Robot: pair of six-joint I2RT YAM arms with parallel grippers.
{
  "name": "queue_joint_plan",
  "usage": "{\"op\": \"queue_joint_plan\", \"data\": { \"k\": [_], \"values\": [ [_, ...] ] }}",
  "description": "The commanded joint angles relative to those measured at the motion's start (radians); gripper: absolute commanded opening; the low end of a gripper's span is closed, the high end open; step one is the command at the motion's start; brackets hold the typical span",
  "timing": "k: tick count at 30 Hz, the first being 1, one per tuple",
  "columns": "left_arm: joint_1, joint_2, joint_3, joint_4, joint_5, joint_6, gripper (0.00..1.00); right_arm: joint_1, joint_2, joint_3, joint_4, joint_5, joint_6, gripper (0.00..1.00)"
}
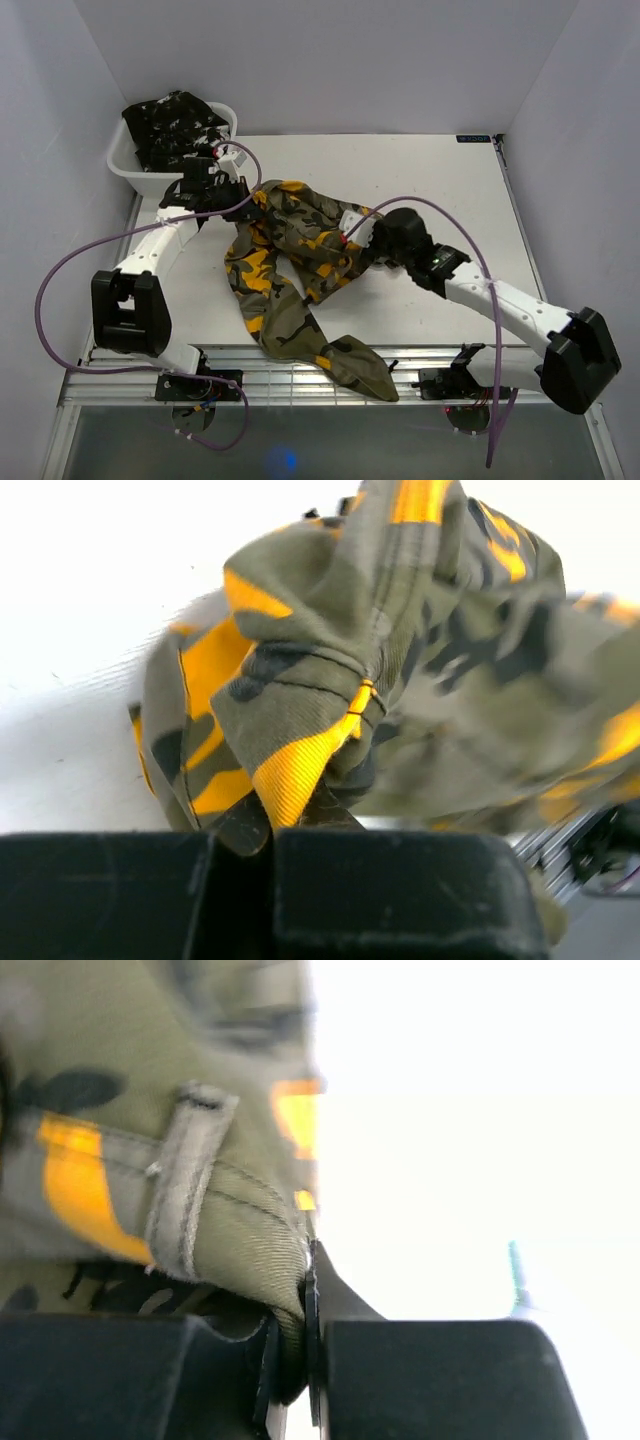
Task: Fold and stack the trousers
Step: Flatten the trousers out
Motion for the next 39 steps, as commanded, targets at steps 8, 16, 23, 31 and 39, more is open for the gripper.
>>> {"op": "queue_joint_plan", "data": {
  "k": [8, 16, 23, 31, 39],
  "values": [
    [-0.154, -0.081, 0.093, -0.111, 0.248, 0.408, 0.00, -0.631, -0.035, 0.275, 0.002, -0.383, -0.321, 0.08],
    [-0.591, 0.284, 0.393, -0.181, 0.145, 0.442, 0.00, -0.933, 0.240, 0.388, 0.045, -0.498, -0.459, 0.08],
    [-0.541, 0.397, 0.506, -0.148, -0.008, 0.249, 0.45, -0.950, 0.347, 0.463, -0.106, -0.421, -0.501, 0.36],
    [-0.185, 0.314, 0.501, -0.134, -0.170, 0.147, 0.87, -0.946, 0.581, 0.840, -0.490, -0.220, -0.214, 0.77],
    [-0.140, 0.058, 0.359, -0.435, 0.132, 0.602, 0.98, -0.973, 0.484, 0.867, -0.841, -0.271, -0.093, 0.82]
  ]
}}
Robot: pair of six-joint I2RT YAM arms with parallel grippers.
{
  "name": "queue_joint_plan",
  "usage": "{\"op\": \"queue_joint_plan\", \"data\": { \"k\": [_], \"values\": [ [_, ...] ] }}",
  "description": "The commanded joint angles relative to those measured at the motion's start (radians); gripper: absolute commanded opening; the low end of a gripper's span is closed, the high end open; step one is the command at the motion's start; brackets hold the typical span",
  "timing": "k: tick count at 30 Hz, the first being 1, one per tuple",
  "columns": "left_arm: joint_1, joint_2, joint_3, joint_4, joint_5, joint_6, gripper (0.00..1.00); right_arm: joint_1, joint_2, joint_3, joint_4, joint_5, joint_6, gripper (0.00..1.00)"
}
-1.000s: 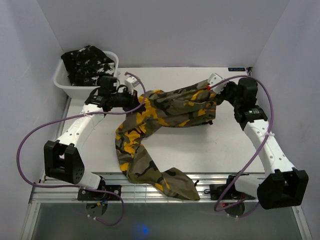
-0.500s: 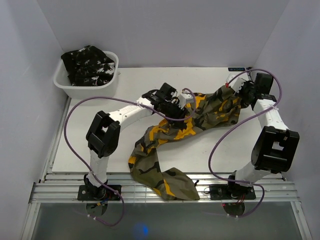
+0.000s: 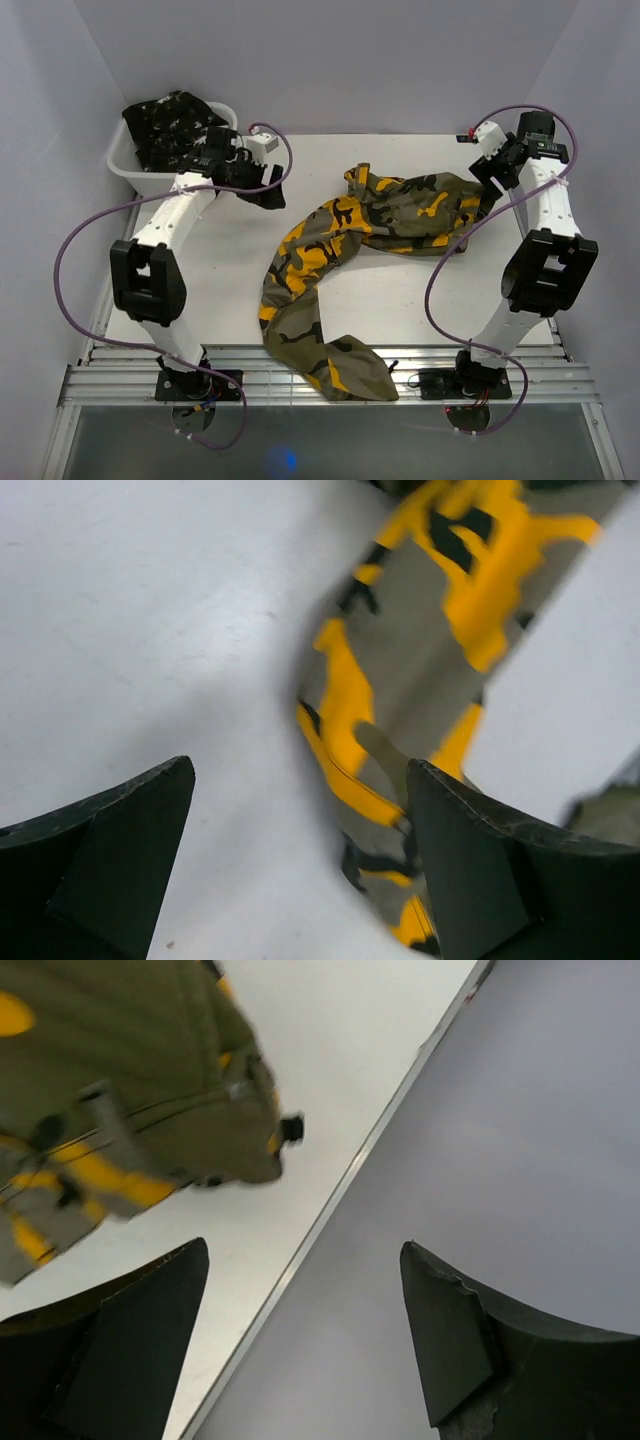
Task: Fold and stack the trousers
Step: Flatten the trousers out
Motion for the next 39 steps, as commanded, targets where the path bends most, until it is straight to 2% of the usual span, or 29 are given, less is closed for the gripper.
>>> {"op": "queue_joint_plan", "data": {
  "k": [1, 3, 6, 7, 12, 15, 18, 23, 27, 33, 37, 39],
  "values": [
    [-0.062, -0.200, -0.056, -0.220, 0.204, 0.281, 0.98, -0.019, -0.110, -0.071, -0.228, -0.016, 0.081, 0.83],
    [-0.082, -0.217, -0.076, -0.362, 0.250, 0.422, 0.98, -0.022, -0.134, -0.137, -0.271, 0.005, 0.089, 0.86],
    [-0.209, -0.256, -0.165, -0.459, 0.220, 0.539, 0.97, -0.050, -0.151, -0.288, -0.280, 0.004, 0.051, 0.85],
    [-0.313, -0.285, -0.197, -0.460, 0.198, 0.551, 0.96, -0.065, -0.151, -0.325, -0.297, -0.019, 0.048, 0.85],
    [-0.651, -0.315, -0.378, -0.342, 0.094, 0.548, 0.96, -0.157, -0.141, -0.329, -0.459, -0.265, 0.051, 0.84],
    [-0.787, -0.286, -0.403, -0.267, 0.098, 0.536, 0.96, -0.163, -0.174, -0.407, -0.405, -0.323, 0.112, 0.84],
    [-0.896, -0.255, -0.408, -0.186, 0.104, 0.521, 0.96, -0.163, -0.173, -0.474, -0.254, -0.357, 0.213, 0.85],
    [-1.015, -0.178, -0.375, -0.131, 0.137, 0.499, 0.96, -0.162, -0.119, -0.467, -0.115, -0.449, 0.380, 0.83],
    [-1.120, -0.108, -0.351, -0.114, 0.144, 0.507, 0.92, -0.160, -0.084, -0.468, -0.052, -0.504, 0.459, 0.81],
    [-1.185, 0.010, -0.334, -0.081, 0.146, 0.459, 0.85, -0.156, -0.058, -0.496, 0.011, -0.513, 0.514, 0.78],
    [-1.204, 0.017, -0.377, -0.012, 0.110, 0.449, 0.76, -0.156, -0.052, -0.511, 0.065, -0.512, 0.555, 0.76],
    [-1.232, -0.008, -0.401, 0.006, 0.117, 0.455, 0.67, -0.157, -0.042, -0.510, 0.073, -0.512, 0.566, 0.75]
  ]
}}
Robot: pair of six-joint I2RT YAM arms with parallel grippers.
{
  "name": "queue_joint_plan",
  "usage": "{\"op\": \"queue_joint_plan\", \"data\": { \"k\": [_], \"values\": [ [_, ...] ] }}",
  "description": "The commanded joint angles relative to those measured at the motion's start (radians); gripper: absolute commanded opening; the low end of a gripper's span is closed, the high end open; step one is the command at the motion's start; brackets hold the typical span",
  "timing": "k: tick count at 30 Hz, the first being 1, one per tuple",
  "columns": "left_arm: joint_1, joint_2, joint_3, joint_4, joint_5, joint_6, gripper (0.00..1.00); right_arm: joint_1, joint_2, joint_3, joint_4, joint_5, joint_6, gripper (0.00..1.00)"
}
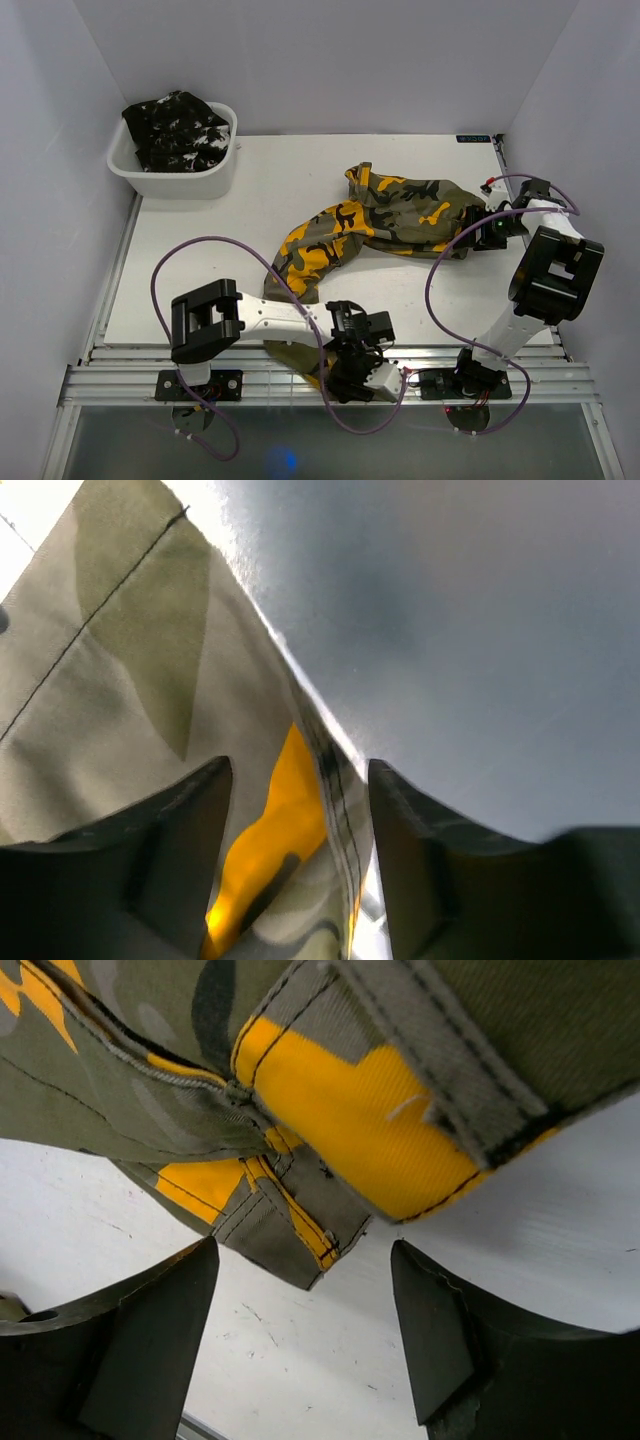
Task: Fold and stack the trousers
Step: Flatten the trousers out
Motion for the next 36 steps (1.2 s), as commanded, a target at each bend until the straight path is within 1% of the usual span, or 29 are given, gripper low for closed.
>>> {"op": "queue_joint_plan", "data": {
  "k": [1, 2, 5, 6, 8, 9, 10, 11, 13, 14, 15, 16, 17, 19, 20, 21, 22, 23, 24, 25, 26, 27, 28, 29, 30, 32, 33, 35, 36],
  "values": [
    [-0.043, -0.063, -0.058, 0.078, 0.014, 0.007, 0.63, 0.005, 0.016, 0.000, 0.063, -0.029, 0.053, 0.75],
    [-0.055, -0.077, -0.079, 0.091, 0.009, 0.013, 0.57, 0.005, 0.019, 0.002, 0.063, -0.029, 0.054, 0.74],
    [-0.089, -0.108, -0.128, 0.099, 0.001, 0.024, 0.46, 0.005, 0.021, 0.002, 0.067, -0.029, 0.060, 0.72],
    [-0.091, -0.117, -0.132, 0.094, 0.009, 0.024, 0.37, 0.005, 0.021, 0.002, 0.067, -0.031, 0.060, 0.72],
    [-0.091, -0.132, -0.136, 0.079, 0.018, 0.016, 0.28, 0.005, 0.016, 0.000, 0.063, -0.038, 0.060, 0.71],
    [-0.088, -0.151, -0.133, 0.073, 0.012, 0.007, 0.13, 0.005, 0.013, 0.000, 0.060, -0.044, 0.060, 0.70],
    [-0.082, -0.160, -0.129, 0.051, 0.003, -0.002, 0.04, 0.005, 0.012, -0.002, 0.060, -0.046, 0.057, 0.70],
    [-0.068, -0.171, -0.116, 0.040, -0.005, -0.025, 0.00, 0.005, 0.007, 0.000, 0.060, -0.049, 0.056, 0.68],
    [0.025, -0.218, -0.098, 0.011, 0.013, -0.056, 0.00, 0.005, 0.004, 0.002, 0.060, -0.058, 0.050, 0.66],
    [0.079, -0.235, -0.086, 0.004, 0.035, -0.102, 0.00, 0.005, 0.004, 0.005, 0.060, -0.063, 0.050, 0.66],
    [0.201, -0.252, -0.057, -0.004, 0.079, -0.123, 0.00, 0.005, 0.006, 0.008, 0.052, -0.076, 0.047, 0.66],
    [0.263, -0.292, -0.043, -0.016, 0.095, -0.142, 0.00, 0.005, 0.007, 0.015, 0.044, -0.081, 0.044, 0.66],
    [0.371, -0.318, -0.033, -0.018, 0.098, -0.171, 0.00, 0.005, 0.016, 0.020, 0.034, -0.081, 0.042, 0.67],
    [0.458, -0.385, -0.017, -0.007, 0.052, -0.188, 0.00, 0.003, 0.025, 0.029, 0.000, -0.074, 0.030, 0.69],
    [0.495, -0.462, -0.017, 0.005, 0.028, -0.199, 0.00, 0.005, 0.026, 0.025, -0.006, -0.069, 0.027, 0.73],
    [0.562, -0.499, -0.021, 0.016, 0.002, -0.229, 0.00, 0.005, 0.026, 0.017, -0.008, -0.063, 0.025, 0.74],
    [0.591, -0.534, -0.026, 0.028, -0.034, -0.241, 0.00, 0.005, 0.023, 0.009, -0.008, -0.064, 0.024, 0.74],
    [0.649, -0.594, -0.029, 0.031, -0.054, -0.252, 0.00, 0.006, 0.027, -0.006, -0.006, -0.070, 0.024, 0.67],
    [0.677, -0.620, -0.035, 0.033, -0.078, -0.264, 0.00, 0.006, 0.033, -0.011, 0.000, -0.072, 0.028, 0.59],
    [0.703, -0.646, -0.046, 0.031, -0.132, -0.290, 0.00, 0.006, 0.038, -0.012, 0.006, -0.069, 0.043, 0.50],
    [0.734, -0.669, -0.050, 0.027, -0.161, -0.301, 0.00, 0.005, 0.055, 0.003, 0.009, -0.067, 0.048, 0.29],
    [0.806, -0.718, -0.056, 0.023, -0.190, -0.311, 0.00, 0.006, 0.062, 0.018, 0.003, -0.063, 0.050, 0.18],
    [0.844, -0.744, -0.064, 0.011, -0.222, -0.324, 0.00, 0.005, 0.062, 0.035, -0.002, -0.055, 0.059, 0.08],
    [0.884, -0.770, -0.073, 0.004, -0.286, -0.323, 0.00, -0.001, 0.053, 0.053, -0.015, -0.052, 0.060, 0.08],
    [0.959, -0.827, -0.073, -0.006, -0.322, -0.317, 0.00, -0.004, 0.046, 0.099, -0.031, -0.043, 0.059, 0.08],
    [1.030, -0.882, -0.076, -0.024, -0.402, -0.294, 0.00, -0.012, 0.021, 0.155, -0.069, -0.026, 0.039, 0.08],
    [1.090, -0.907, -0.078, -0.032, -0.492, -0.286, 0.00, -0.017, 0.012, 0.208, -0.107, -0.009, 0.028, 0.08],
    [1.138, -0.974, -0.087, -0.046, -0.602, -0.248, 0.00, -0.030, -0.013, 0.256, -0.141, 0.018, -0.010, 0.08],
    [1.173, -0.993, -0.098, -0.049, -0.697, -0.233, 0.00, -0.038, -0.017, 0.277, -0.172, 0.050, -0.028, 0.08]
  ]
}}
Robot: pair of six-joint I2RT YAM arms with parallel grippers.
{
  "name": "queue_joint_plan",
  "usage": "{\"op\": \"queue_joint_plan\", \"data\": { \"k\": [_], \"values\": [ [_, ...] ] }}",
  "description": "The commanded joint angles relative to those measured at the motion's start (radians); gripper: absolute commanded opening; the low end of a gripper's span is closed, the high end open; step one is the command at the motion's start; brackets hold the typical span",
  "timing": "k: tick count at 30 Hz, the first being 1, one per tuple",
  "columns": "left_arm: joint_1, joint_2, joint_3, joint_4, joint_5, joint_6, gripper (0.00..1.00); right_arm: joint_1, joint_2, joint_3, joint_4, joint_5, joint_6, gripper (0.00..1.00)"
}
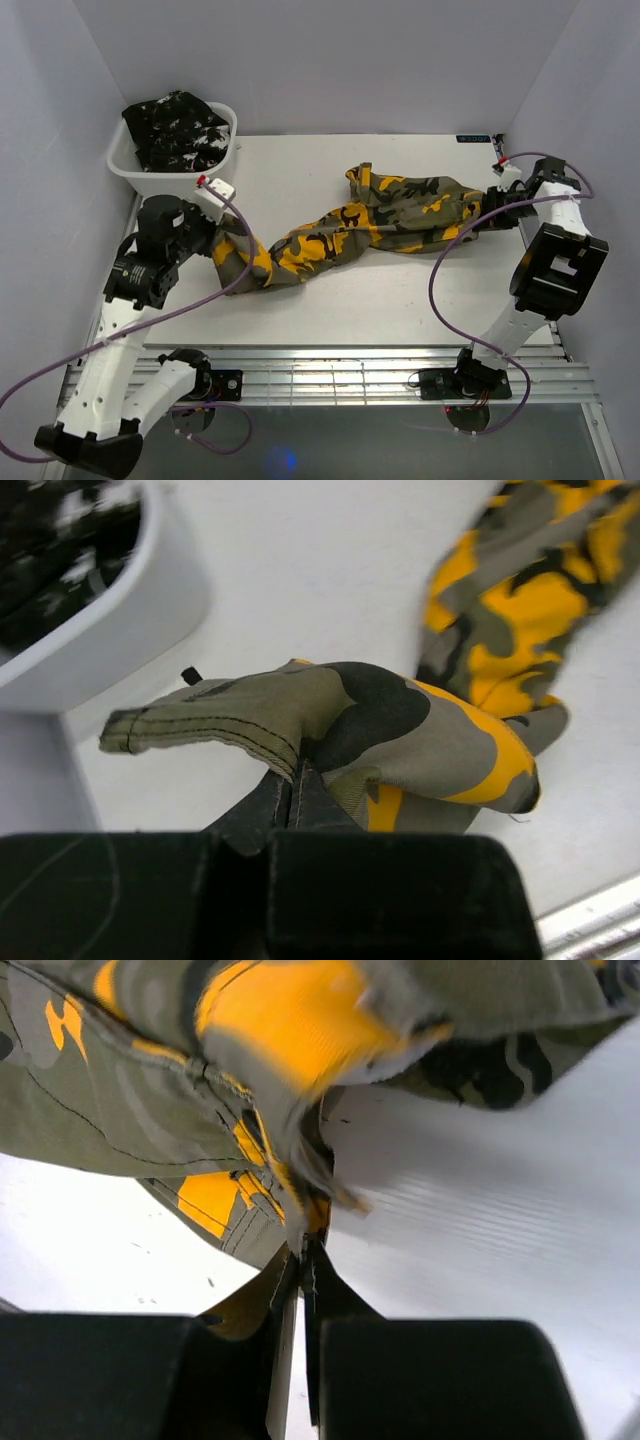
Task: Fold and stack the trousers
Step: Flatten the trousers out
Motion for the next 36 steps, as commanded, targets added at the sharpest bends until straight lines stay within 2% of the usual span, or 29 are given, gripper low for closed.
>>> {"op": "queue_joint_plan", "data": {
  "k": [1, 3, 7, 10, 13, 16, 19, 20, 23, 24, 25, 27, 29, 30, 31, 33, 34, 35, 36],
  "values": [
    [0.072, -0.106, -0.029, -0.032, -0.311, 0.057, 0.00, -0.033, -0.071, 0.150, -0.105, 0.081, -0.103, 0.08],
    [0.097, -0.136, -0.055, -0.022, -0.435, 0.100, 0.00, -0.053, -0.061, 0.197, -0.168, 0.137, -0.162, 0.08],
    [0.100, -0.184, -0.071, -0.011, -0.566, 0.154, 0.00, -0.117, -0.022, 0.344, -0.268, 0.175, -0.239, 0.08],
    [0.100, -0.189, -0.097, 0.009, -0.629, 0.215, 0.00, -0.139, 0.009, 0.372, -0.298, 0.238, -0.309, 0.08],
    [0.103, -0.212, -0.176, 0.018, -0.640, 0.275, 0.00, -0.146, 0.022, 0.327, -0.299, 0.309, -0.381, 0.08],
    [0.104, -0.229, -0.241, -0.087, -0.574, 0.287, 0.00, -0.154, 0.019, 0.243, -0.296, 0.339, -0.443, 0.08],
    [0.104, -0.270, -0.302, -0.217, -0.433, 0.307, 0.00, -0.154, -0.008, 0.136, -0.285, 0.372, -0.507, 0.08],
    [0.104, -0.275, -0.320, -0.263, -0.337, 0.325, 0.00, -0.154, -0.027, 0.107, -0.276, 0.387, -0.521, 0.08],
    [0.104, -0.252, -0.338, -0.345, -0.260, 0.318, 0.00, -0.156, -0.071, -0.016, -0.214, 0.476, -0.585, 0.08],
    [0.104, -0.236, -0.324, -0.348, -0.193, 0.306, 0.05, -0.157, -0.083, -0.042, -0.181, 0.488, -0.613, 0.08],
    [0.104, -0.192, -0.298, -0.339, -0.156, 0.289, 0.25, -0.157, -0.091, -0.086, -0.168, 0.499, -0.624, 0.08],
    [0.103, -0.125, -0.186, -0.327, -0.004, 0.234, 0.43, -0.157, -0.109, -0.108, -0.153, 0.511, -0.633, 0.08],
    [0.103, 0.010, -0.097, -0.292, 0.084, 0.195, 0.52, -0.157, -0.114, -0.107, -0.164, 0.488, -0.624, 0.08],
    [0.104, 0.053, -0.003, -0.287, 0.137, 0.183, 0.56, -0.157, -0.116, -0.101, -0.173, 0.478, -0.625, 0.08],
    [0.104, 0.095, 0.041, -0.260, 0.240, 0.175, 0.58, -0.157, -0.120, -0.087, -0.197, 0.467, -0.630, 0.08],
    [0.104, 0.210, 0.124, -0.221, 0.343, 0.160, 0.68, -0.157, -0.126, -0.078, -0.217, 0.441, -0.648, 0.08],
    [0.104, 0.251, 0.197, -0.163, 0.428, 0.125, 0.68, -0.157, -0.136, -0.078, -0.225, 0.441, -0.656, 0.08],
    [0.101, 0.292, 0.230, -0.125, 0.475, 0.102, 0.79, -0.157, -0.142, -0.088, -0.226, 0.436, -0.667, 0.08],
    [0.095, 0.383, 0.259, -0.085, 0.510, 0.070, 0.83, -0.157, -0.148, -0.101, -0.228, 0.436, -0.690, 0.08]
  ]
}}
